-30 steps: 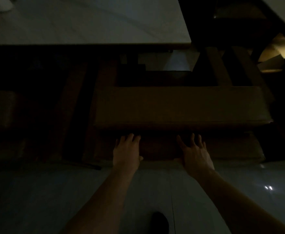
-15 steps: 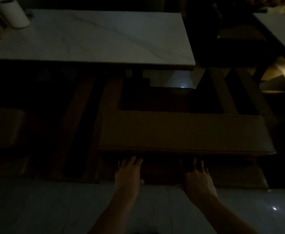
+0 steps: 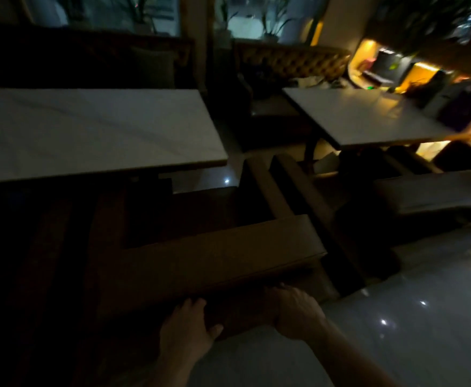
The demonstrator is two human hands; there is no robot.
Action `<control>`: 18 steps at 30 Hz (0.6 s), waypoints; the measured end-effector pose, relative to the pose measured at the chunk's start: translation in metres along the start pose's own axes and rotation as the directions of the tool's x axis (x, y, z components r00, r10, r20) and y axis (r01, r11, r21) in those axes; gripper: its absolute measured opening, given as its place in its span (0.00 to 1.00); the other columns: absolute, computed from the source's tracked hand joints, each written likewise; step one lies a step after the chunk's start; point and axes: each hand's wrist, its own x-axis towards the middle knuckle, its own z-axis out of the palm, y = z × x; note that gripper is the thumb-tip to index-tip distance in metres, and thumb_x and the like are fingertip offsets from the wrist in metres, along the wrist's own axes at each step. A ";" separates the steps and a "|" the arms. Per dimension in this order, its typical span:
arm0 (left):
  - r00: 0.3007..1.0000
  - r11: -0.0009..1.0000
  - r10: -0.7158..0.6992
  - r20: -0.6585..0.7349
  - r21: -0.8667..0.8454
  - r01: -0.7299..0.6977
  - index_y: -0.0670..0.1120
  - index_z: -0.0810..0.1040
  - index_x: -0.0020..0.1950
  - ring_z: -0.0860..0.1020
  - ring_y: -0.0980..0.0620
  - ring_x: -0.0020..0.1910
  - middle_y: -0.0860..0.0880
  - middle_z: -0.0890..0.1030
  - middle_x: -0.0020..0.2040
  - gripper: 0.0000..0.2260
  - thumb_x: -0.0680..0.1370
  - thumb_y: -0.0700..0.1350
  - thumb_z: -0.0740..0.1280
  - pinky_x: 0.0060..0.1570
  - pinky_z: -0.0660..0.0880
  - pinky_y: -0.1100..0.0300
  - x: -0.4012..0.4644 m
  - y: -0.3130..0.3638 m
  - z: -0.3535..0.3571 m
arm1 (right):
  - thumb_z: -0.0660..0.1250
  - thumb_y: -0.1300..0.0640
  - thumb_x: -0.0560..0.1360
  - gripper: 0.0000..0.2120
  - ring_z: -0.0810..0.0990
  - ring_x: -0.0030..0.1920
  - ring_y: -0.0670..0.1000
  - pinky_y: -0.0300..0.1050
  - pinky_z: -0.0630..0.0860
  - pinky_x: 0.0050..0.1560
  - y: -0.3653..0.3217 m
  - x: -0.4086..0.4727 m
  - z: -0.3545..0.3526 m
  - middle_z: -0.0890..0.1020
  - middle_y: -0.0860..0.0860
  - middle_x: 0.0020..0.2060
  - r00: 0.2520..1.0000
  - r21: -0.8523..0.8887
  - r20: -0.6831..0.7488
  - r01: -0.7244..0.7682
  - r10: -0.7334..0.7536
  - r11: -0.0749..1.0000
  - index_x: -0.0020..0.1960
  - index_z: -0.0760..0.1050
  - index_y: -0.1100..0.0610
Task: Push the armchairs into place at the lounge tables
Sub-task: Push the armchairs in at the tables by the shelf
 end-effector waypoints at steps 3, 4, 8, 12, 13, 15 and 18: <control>0.994 0.995 0.098 0.044 0.020 -0.099 0.56 0.60 0.76 0.65 0.49 0.71 0.52 0.64 0.74 0.35 0.73 0.69 0.63 0.66 0.68 0.48 -0.008 0.053 -0.009 | 0.62 0.41 0.71 0.25 0.77 0.62 0.54 0.53 0.78 0.57 0.028 -0.026 -0.022 0.78 0.48 0.62 0.999 0.025 -0.032 -0.037 0.038 0.999 0.66 0.71 0.43; 0.990 0.991 0.130 0.058 0.026 -0.132 0.57 0.60 0.76 0.65 0.49 0.71 0.52 0.64 0.74 0.35 0.73 0.69 0.63 0.67 0.67 0.49 -0.011 0.072 -0.011 | 0.64 0.44 0.72 0.21 0.79 0.60 0.53 0.52 0.79 0.56 0.039 -0.036 -0.030 0.79 0.47 0.60 0.998 0.034 -0.040 -0.052 0.053 0.998 0.65 0.72 0.43; 0.950 0.947 0.306 0.069 0.077 -0.310 0.57 0.58 0.77 0.61 0.50 0.74 0.53 0.60 0.76 0.34 0.75 0.66 0.63 0.70 0.63 0.51 -0.018 0.150 -0.018 | 0.67 0.52 0.75 0.14 0.80 0.57 0.54 0.49 0.79 0.53 0.098 -0.074 -0.061 0.80 0.49 0.56 0.989 0.048 -0.105 -0.100 0.105 0.994 0.61 0.75 0.47; 0.916 0.904 0.400 0.035 0.150 -0.401 0.56 0.58 0.77 0.61 0.50 0.74 0.54 0.60 0.76 0.33 0.76 0.65 0.64 0.70 0.63 0.52 -0.032 0.241 -0.011 | 0.66 0.46 0.76 0.24 0.76 0.64 0.53 0.50 0.76 0.61 0.177 -0.115 -0.080 0.76 0.49 0.64 0.957 0.134 -0.229 -0.151 0.178 0.980 0.71 0.68 0.43; 0.909 0.894 0.416 0.025 0.168 -0.414 0.56 0.59 0.77 0.61 0.50 0.74 0.54 0.60 0.76 0.34 0.76 0.65 0.64 0.70 0.62 0.52 -0.036 0.265 -0.006 | 0.66 0.44 0.76 0.27 0.74 0.66 0.53 0.49 0.74 0.62 0.198 -0.127 -0.084 0.75 0.49 0.67 0.949 0.159 -0.251 -0.155 0.192 0.975 0.73 0.66 0.42; 0.901 0.883 0.435 0.010 0.192 -0.428 0.56 0.58 0.78 0.60 0.50 0.75 0.53 0.60 0.77 0.35 0.75 0.66 0.64 0.70 0.62 0.52 -0.045 0.313 0.007 | 0.66 0.38 0.74 0.30 0.73 0.67 0.52 0.49 0.73 0.62 0.242 -0.151 -0.092 0.74 0.48 0.68 0.937 0.200 -0.273 -0.165 0.217 0.966 0.74 0.65 0.43; 0.894 0.877 0.448 -0.009 0.200 -0.437 0.56 0.58 0.77 0.62 0.49 0.74 0.53 0.61 0.76 0.36 0.74 0.67 0.65 0.69 0.65 0.51 -0.056 0.385 0.031 | 0.66 0.37 0.74 0.32 0.71 0.69 0.54 0.50 0.72 0.64 0.308 -0.187 -0.102 0.73 0.50 0.69 0.928 0.215 -0.288 -0.179 0.238 0.960 0.74 0.65 0.46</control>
